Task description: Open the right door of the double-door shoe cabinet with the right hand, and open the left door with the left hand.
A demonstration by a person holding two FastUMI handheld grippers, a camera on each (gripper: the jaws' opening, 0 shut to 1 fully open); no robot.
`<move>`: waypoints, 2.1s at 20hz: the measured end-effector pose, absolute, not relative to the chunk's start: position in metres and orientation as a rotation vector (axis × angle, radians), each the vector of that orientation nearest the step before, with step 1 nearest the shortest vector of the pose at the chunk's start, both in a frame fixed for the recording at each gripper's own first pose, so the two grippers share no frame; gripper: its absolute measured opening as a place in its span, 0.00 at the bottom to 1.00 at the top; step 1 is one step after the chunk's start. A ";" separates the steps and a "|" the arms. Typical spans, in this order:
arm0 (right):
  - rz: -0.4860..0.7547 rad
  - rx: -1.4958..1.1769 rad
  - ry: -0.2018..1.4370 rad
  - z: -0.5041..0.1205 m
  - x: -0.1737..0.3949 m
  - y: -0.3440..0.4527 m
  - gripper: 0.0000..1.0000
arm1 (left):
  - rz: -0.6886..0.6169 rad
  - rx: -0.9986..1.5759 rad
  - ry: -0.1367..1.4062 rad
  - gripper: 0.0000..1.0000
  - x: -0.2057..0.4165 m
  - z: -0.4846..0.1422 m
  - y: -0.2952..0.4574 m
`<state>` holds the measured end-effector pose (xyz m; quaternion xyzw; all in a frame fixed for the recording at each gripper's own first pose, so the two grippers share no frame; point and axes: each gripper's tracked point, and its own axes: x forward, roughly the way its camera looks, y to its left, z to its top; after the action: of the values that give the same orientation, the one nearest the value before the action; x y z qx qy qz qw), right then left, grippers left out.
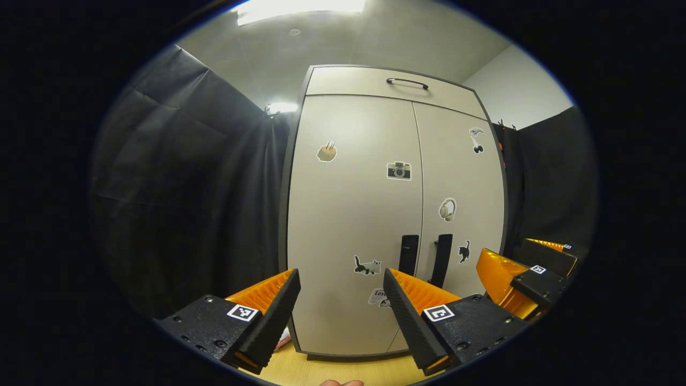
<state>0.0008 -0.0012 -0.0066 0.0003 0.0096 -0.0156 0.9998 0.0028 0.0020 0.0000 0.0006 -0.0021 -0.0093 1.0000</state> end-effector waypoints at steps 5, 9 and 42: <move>-0.045 -0.015 0.048 -0.018 0.012 -0.001 0.98 | -0.013 0.006 0.001 0.96 0.005 -0.002 0.006; -0.042 -0.023 0.085 -0.034 0.041 0.002 0.89 | -0.003 0.019 0.011 0.96 0.006 -0.005 0.013; 0.012 -0.026 0.207 -0.094 0.129 0.017 0.12 | 0.039 0.043 0.052 0.96 0.025 -0.024 0.033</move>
<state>0.1288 0.0174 -0.0942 -0.0127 0.1036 0.0062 0.9945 0.0251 0.0335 -0.0240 0.0217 0.0259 0.0196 0.9992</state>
